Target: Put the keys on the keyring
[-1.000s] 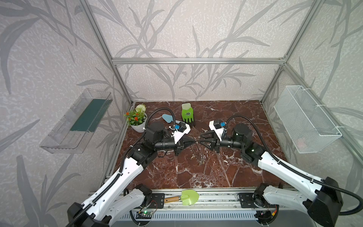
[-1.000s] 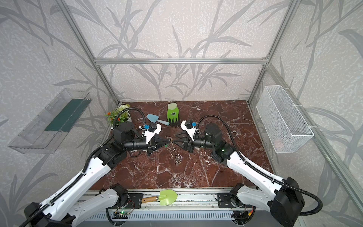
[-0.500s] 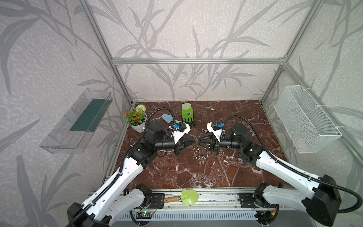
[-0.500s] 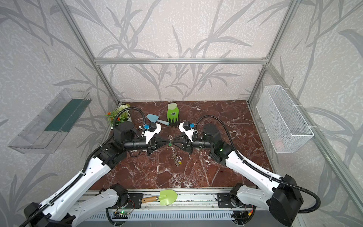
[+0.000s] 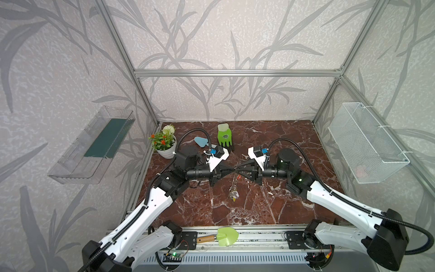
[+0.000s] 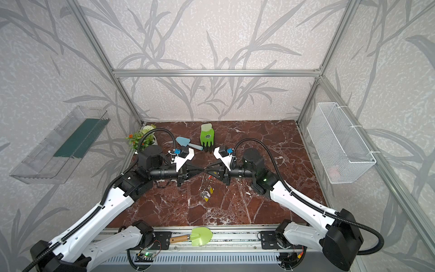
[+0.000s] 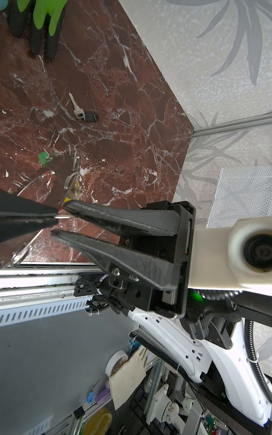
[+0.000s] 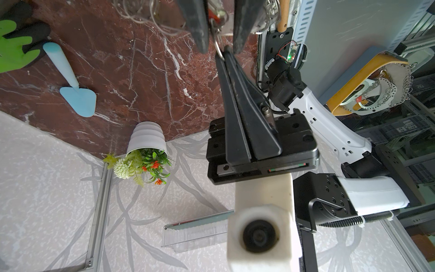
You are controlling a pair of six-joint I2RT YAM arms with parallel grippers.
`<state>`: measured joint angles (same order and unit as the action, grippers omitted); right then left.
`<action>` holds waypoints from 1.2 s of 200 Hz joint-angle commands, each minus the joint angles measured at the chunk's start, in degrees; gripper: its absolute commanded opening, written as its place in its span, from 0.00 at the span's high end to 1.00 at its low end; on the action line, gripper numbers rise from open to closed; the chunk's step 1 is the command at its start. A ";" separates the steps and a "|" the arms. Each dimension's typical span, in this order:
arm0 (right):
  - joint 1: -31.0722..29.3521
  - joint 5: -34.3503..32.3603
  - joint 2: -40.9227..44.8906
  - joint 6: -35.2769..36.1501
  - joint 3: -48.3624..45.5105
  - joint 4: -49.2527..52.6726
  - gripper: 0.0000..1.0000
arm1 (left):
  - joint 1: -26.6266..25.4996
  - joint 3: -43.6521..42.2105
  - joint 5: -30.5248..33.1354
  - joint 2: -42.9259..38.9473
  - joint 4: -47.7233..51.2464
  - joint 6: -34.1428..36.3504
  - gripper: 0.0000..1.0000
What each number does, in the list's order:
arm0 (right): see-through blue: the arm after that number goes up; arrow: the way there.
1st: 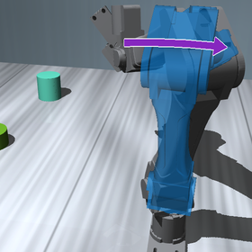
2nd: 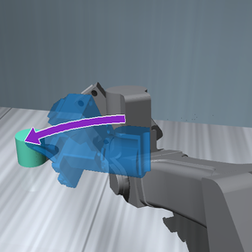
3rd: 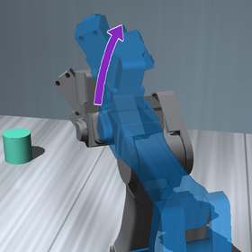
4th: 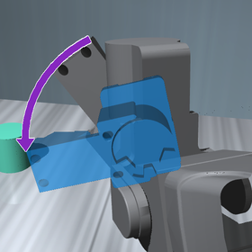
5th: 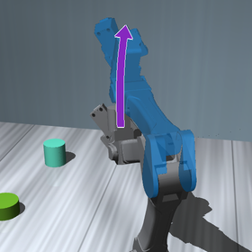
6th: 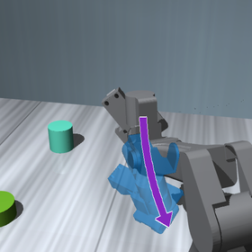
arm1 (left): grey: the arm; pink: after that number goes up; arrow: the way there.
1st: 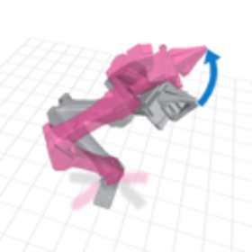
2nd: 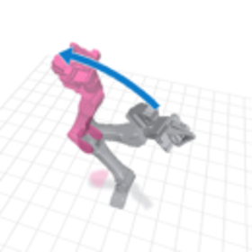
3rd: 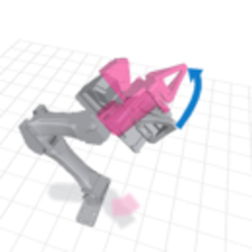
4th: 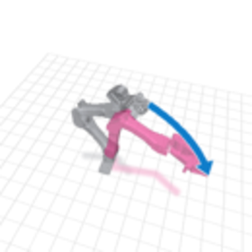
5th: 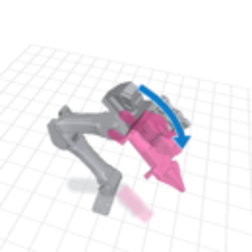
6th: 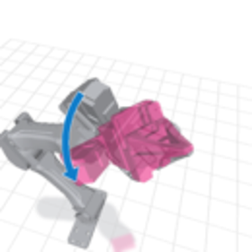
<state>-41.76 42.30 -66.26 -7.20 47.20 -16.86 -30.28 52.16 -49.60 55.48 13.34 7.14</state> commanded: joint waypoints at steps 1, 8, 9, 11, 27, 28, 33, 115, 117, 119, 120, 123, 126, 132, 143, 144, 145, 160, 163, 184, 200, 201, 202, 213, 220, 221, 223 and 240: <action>-0.55 1.03 -0.45 0.25 0.26 -1.51 0.81 | -0.04 2.33 -1.45 -0.64 -2.01 1.43 1.00; -0.55 1.03 -0.53 0.32 0.18 -1.36 0.82 | -0.06 2.33 -1.56 -0.71 -1.97 1.39 1.00; -0.58 1.03 -0.53 0.33 0.17 -1.34 0.82 | -0.09 2.33 -1.60 -0.72 -1.94 1.39 1.00; -0.58 0.96 -0.58 0.30 0.17 -1.40 0.82 | -0.10 2.33 -1.63 -0.73 -2.03 1.39 1.00; -0.54 0.94 -0.79 0.45 0.26 -1.25 0.85 | -0.09 2.47 -1.33 -0.77 -1.96 1.39 1.00; -0.57 0.94 -0.80 0.44 0.26 -1.25 0.85 | -0.07 2.49 -1.40 -0.79 -1.94 1.39 1.00; -0.60 0.94 -0.80 0.43 0.24 -1.48 0.86 | -0.04 2.51 -1.46 -0.83 -1.92 1.43 1.00; -1.00 1.38 -0.72 0.36 -0.18 -2.38 1.00 | -0.09 1.91 -1.99 -1.23 -3.33 -0.19 1.00; -0.97 1.31 -0.65 0.37 -0.18 -2.45 1.00 | -0.10 1.83 -1.99 -1.27 -3.50 -0.37 1.00; -0.96 1.23 -0.57 0.37 -0.22 -2.45 1.00 | -0.12 1.85 -2.01 -1.30 -3.52 -0.54 1.00; -0.96 1.17 -0.55 0.40 -0.29 -2.46 1.00 | -0.08 1.83 -2.04 -1.28 -3.60 -0.59 1.00; -0.90 1.06 -0.42 0.39 -0.42 -2.63 1.00 | -0.11 1.81 -2.07 -1.34 -3.71 -0.81 1.00; -0.95 0.85 -0.25 0.35 -0.51 -2.72 1.00 | -0.13 1.80 -2.05 -1.40 -3.72 -1.06 1.00; -0.93 0.33 0.11 0.29 -0.76 -2.95 1.00 | -0.20 1.80 -2.04 -1.56 -3.96 -1.59 1.00; -0.91 -1.03 0.94 0.23 -1.25 -3.12 1.00 | -0.19 1.43 -1.56 -2.08 -4.58 -2.82 1.00; -0.89 -1.19 0.99 0.16 -1.37 -3.15 1.00 | -0.24 1.40 -1.47 -2.11 -4.70 -3.00 1.00; -0.88 -1.31 1.11 0.16 -1.43 -3.21 1.00 | -0.27 1.38 -1.38 -2.16 -4.76 -3.14 1.00; -0.87 -2.58 2.20 -0.24 -2.42 -4.26 1.00 | -0.47 0.81 0.17 -2.98 -5.59 -5.51 0.96; -0.87 -2.74 2.38 -0.38 -2.65 -4.53 1.00 | -0.46 0.70 0.39 -3.17 -5.75 -5.86 0.94; -0.66 -3.75 3.43 -1.19 -3.34 -5.41 1.00 | -0.48 -1.02 2.89 -5.22 -7.20 -8.68 0.84; -0.44 -4.02 3.87 -2.26 -3.82 -6.40 1.00 | -0.41 -3.23 7.74 -7.68 -9.36 -11.57 0.77; -0.43 -4.00 3.91 -2.36 -3.80 -6.46 1.00 | -0.44 -3.44 8.28 -7.85 -9.55 -11.82 0.76; -0.48 -3.99 3.93 -2.37 -3.79 -6.49 1.00 | -0.42 -3.59 8.55 -8.11 -9.73 -12.07 0.76; -0.32 -3.98 4.12 -2.98 -3.96 -6.94 1.00 | -0.43 -5.60 13.24 -10.61 -12.21 -14.80 0.71; -0.19 -3.83 4.19 -3.67 -4.09 -7.49 1.00 | -0.48 -7.56 15.67 -12.29 -14.07 -17.00 0.68; -0.13 -3.77 4.24 -3.77 -4.11 -7.58 1.00 | -0.43 -7.84 15.94 -12.53 -14.37 -17.21 0.67; -0.05 -3.73 4.22 -4.02 -4.19 -7.84 1.00 | -0.45 -8.34 16.42 -12.97 -15.09 -17.78 0.66; 0.74 -2.60 4.35 -6.18 -4.74 -10.30 1.00 | -0.48 -11.80 19.35 -15.73 -18.37 -20.87 0.61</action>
<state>-41.87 38.85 -63.90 -10.07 42.61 -20.38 -30.61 44.34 -37.91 43.05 2.17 -6.98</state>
